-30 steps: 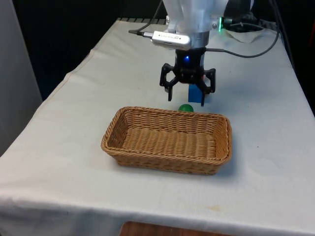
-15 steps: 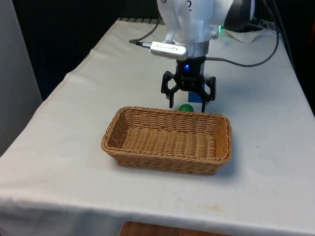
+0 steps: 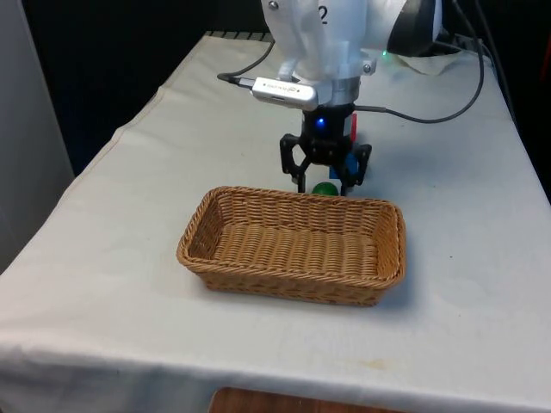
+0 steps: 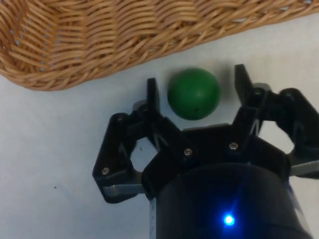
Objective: Place all non-red objects into the basket.
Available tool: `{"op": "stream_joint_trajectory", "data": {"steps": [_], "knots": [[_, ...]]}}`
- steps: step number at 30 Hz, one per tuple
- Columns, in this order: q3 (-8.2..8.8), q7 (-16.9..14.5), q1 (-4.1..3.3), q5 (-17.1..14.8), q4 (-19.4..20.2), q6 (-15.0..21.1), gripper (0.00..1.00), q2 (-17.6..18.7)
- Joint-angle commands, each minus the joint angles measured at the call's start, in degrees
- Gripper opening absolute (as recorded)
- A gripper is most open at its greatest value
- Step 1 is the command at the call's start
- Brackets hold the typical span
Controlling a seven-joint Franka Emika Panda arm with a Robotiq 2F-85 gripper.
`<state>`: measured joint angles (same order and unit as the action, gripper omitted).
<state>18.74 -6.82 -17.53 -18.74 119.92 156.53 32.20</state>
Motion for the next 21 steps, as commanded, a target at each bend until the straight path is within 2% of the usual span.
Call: {"op": "stream_joint_trajectory", "data": {"steps": [1, 2, 3, 4, 5, 6, 7, 12, 15, 16, 17, 21], "knots": [[-0.74, -0.7, 0.63, -0.7, 0.1, -0.2, 0.46, -0.5], [-0.74, -0.7, 0.63, -0.7, 0.1, -0.2, 0.29, -0.5], [-0.74, -0.7, 0.69, -0.7, 0.1, -0.3, 0.08, -0.5], [-0.74, -0.6, 0.69, -0.7, 0.1, -0.3, 0.00, -0.5], [-0.74, -0.7, 0.69, -0.7, 0.1, -0.3, 0.00, -0.5], [0.00, 0.0, 0.06, -0.1, 0.0, -0.1, 0.00, -0.1], [-0.74, -0.6, 0.69, -0.7, 0.1, -0.3, 0.00, -0.5], [-0.74, -0.6, 0.69, -0.7, 0.1, -0.3, 0.00, -0.5], [-0.11, -0.5, 0.52, -0.2, 0.3, -1.2, 0.00, -1.8], [0.11, 0.0, 0.11, -0.1, 0.0, -0.3, 0.00, -0.7], [0.06, -0.5, 0.40, -0.1, 0.5, -1.5, 0.00, -2.2], [1.09, -0.7, 0.11, 0.2, 0.9, -3.0, 0.00, -4.0]]}}
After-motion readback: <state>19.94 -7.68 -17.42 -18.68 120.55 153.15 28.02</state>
